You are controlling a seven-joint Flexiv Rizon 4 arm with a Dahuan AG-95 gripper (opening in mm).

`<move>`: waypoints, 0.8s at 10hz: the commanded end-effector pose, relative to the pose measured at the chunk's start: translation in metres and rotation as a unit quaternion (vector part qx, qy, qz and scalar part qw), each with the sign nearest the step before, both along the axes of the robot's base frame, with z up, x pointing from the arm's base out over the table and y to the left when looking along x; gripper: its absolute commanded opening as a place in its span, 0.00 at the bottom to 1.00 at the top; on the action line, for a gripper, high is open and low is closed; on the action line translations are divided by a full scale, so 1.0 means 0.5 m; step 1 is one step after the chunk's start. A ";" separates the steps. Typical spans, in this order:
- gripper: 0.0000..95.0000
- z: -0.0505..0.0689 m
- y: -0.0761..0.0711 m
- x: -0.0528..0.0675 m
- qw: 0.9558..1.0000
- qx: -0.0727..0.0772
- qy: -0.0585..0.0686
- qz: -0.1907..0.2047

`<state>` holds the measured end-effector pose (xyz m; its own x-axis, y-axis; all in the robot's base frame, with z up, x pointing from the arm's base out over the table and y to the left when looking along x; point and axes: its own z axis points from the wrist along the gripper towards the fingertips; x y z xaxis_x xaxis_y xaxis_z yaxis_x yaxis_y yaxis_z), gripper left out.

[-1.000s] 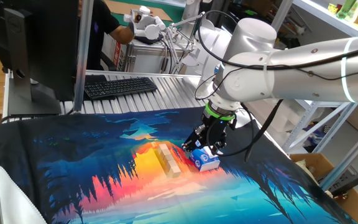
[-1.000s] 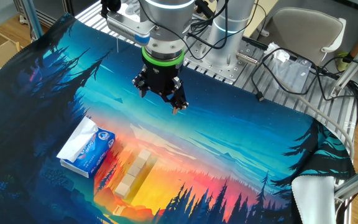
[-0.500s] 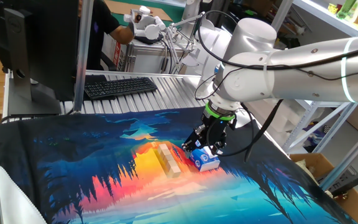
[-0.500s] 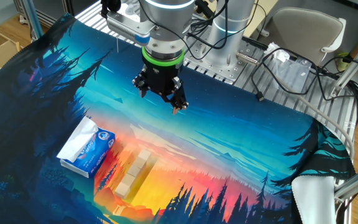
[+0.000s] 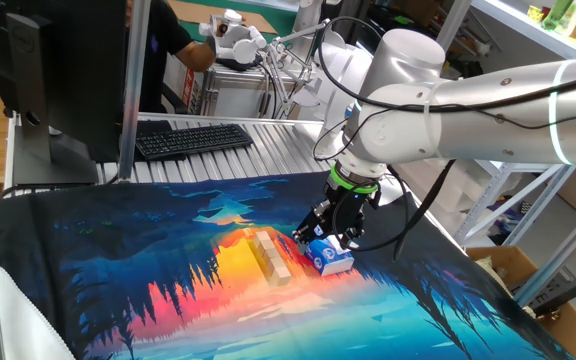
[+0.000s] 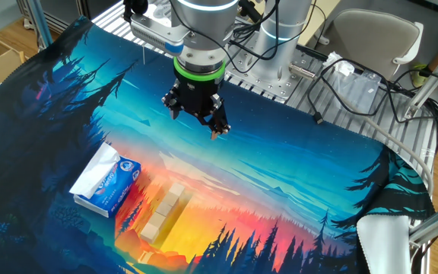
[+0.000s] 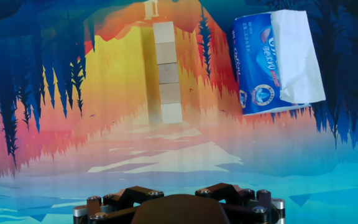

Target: Stack the blocks in a vertical line of five

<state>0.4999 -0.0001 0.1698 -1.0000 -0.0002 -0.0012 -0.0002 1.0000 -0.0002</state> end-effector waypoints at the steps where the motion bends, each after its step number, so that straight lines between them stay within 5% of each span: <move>1: 0.00 0.000 0.000 0.000 1.000 -0.017 -0.009 0.000; 8: 0.00 0.000 0.000 0.000 1.000 -0.018 -0.009 0.003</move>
<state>0.5013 0.0006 0.1695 -0.9998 -0.0065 -0.0174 -0.0059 0.9994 -0.0355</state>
